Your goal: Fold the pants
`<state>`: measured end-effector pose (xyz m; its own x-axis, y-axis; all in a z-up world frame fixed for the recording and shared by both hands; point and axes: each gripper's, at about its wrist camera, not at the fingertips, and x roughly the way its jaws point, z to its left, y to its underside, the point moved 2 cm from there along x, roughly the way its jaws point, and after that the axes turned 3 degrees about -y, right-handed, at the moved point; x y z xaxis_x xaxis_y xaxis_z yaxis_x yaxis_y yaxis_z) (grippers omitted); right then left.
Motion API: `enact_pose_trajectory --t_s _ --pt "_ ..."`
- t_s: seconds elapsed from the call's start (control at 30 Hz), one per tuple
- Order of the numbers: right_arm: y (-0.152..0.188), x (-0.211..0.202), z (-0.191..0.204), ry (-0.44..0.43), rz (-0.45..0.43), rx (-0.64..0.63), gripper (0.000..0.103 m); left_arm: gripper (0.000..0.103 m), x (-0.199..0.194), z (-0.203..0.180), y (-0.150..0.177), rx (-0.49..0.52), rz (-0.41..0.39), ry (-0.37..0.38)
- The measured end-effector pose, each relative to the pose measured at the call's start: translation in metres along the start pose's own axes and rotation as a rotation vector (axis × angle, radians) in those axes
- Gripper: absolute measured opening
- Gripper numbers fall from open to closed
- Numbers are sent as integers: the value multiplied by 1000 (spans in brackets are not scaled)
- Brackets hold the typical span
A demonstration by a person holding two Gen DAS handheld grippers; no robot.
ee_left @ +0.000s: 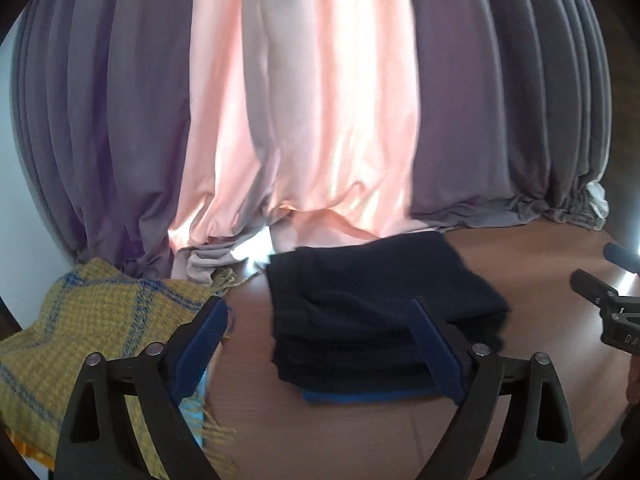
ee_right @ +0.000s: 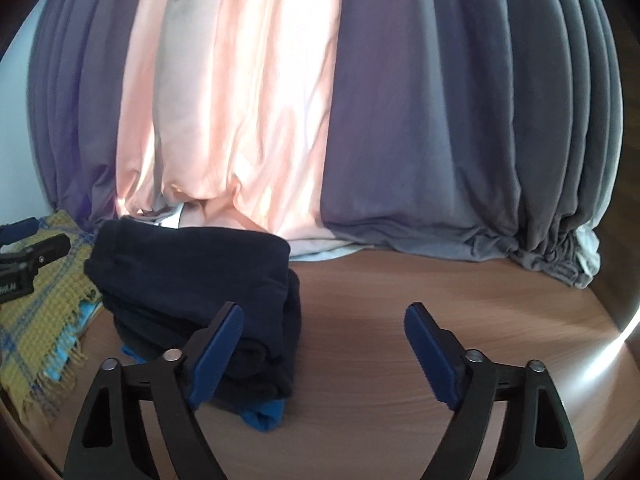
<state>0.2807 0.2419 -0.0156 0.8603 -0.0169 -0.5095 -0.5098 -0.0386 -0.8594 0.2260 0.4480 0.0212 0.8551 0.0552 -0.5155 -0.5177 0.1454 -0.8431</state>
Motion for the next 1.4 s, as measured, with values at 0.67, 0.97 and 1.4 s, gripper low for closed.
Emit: enact_pose_trajectory --t_s 0.67,0.97,1.4 --pt "47 -146 -58 -95 -52 10 93 103 -149 -96 52 -65 -46 27" --pt "67 -188 -75 -101 -68 15 93 103 -187 -120 71 -60 -34 22" --pt "92 -227 -88 -97 -75 30 93 103 -216 -135 85 -61 -40 25"
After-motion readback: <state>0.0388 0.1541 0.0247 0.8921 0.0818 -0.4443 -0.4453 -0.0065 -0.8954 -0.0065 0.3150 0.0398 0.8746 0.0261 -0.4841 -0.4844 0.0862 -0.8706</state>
